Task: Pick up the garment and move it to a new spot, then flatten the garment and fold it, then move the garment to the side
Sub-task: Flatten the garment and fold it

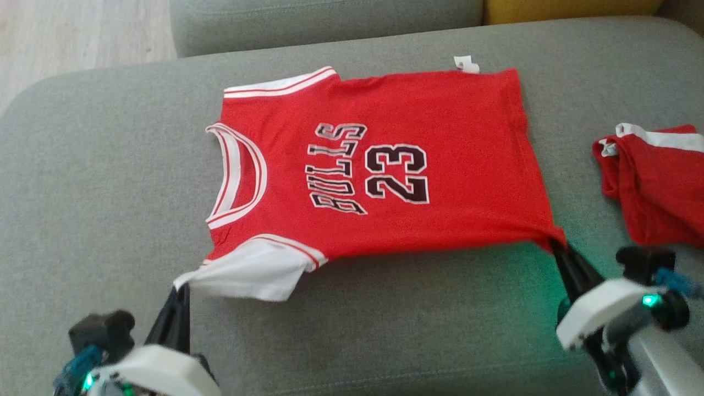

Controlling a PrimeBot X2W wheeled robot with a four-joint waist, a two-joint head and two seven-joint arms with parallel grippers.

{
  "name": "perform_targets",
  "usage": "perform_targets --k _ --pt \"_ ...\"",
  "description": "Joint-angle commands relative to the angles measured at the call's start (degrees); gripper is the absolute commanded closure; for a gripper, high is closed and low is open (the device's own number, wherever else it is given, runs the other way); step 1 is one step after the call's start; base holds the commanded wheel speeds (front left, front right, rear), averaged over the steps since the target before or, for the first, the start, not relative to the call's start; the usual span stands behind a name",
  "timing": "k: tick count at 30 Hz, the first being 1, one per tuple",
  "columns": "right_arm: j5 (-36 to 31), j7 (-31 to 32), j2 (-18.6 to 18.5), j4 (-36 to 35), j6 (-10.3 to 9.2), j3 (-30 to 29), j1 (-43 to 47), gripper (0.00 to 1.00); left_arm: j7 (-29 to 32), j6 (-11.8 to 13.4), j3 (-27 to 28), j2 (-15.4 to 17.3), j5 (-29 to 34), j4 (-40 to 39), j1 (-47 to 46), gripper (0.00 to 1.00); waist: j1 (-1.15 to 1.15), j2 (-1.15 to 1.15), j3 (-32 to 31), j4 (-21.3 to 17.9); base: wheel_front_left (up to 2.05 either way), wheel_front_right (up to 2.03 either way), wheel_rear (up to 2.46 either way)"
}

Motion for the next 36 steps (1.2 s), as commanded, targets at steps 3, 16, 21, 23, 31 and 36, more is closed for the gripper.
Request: perform_targets --k 3,16,21,23,31,36 --pt "-4.3 5.8 1.5 -9.5 0.20 -5.4 6.1 1.00 2.6 1.6 1.8 0.8 0.4 -7.4 1.5 1.00 0.00 -0.01 -0.6 0.2 0.00 0.00 0.00" --pt "-11.4 29.2 8.3 -26.1 0.20 -15.9 10.5 1.00 8.3 -2.5 0.9 3.1 -3.1 -1.5 -9.0 1.00 0.00 -0.01 2.7 -0.7 0.00 0.00 0.00" --pt "-10.8 31.8 7.6 -23.8 0.20 -15.8 4.9 1.00 10.2 -5.2 1.4 3.5 -6.1 5.4 -16.8 1.00 0.00 -0.01 5.3 -1.3 0.00 0.00 0.00" --pt "-10.5 31.8 7.0 -21.9 0.20 -15.4 1.9 1.00 10.8 -6.2 1.7 3.6 -7.4 9.3 -20.9 1.00 0.00 -0.01 6.4 -1.4 0.00 0.00 0.00" --pt "-8.0 28.0 5.6 -13.6 0.20 -13.2 -7.8 0.71 8.5 -10.3 1.4 3.8 -8.6 21.2 -34.7 1.00 0.00 -0.01 10.0 -1.6 0.00 0.00 0.00" --pt "-7.1 20.3 6.0 -11.1 0.20 -11.0 -10.0 0.00 1.7 -12.1 0.7 3.0 -7.4 26.0 -38.2 0.00 0.00 -0.01 10.9 -1.7 0.00 0.00 0.00"
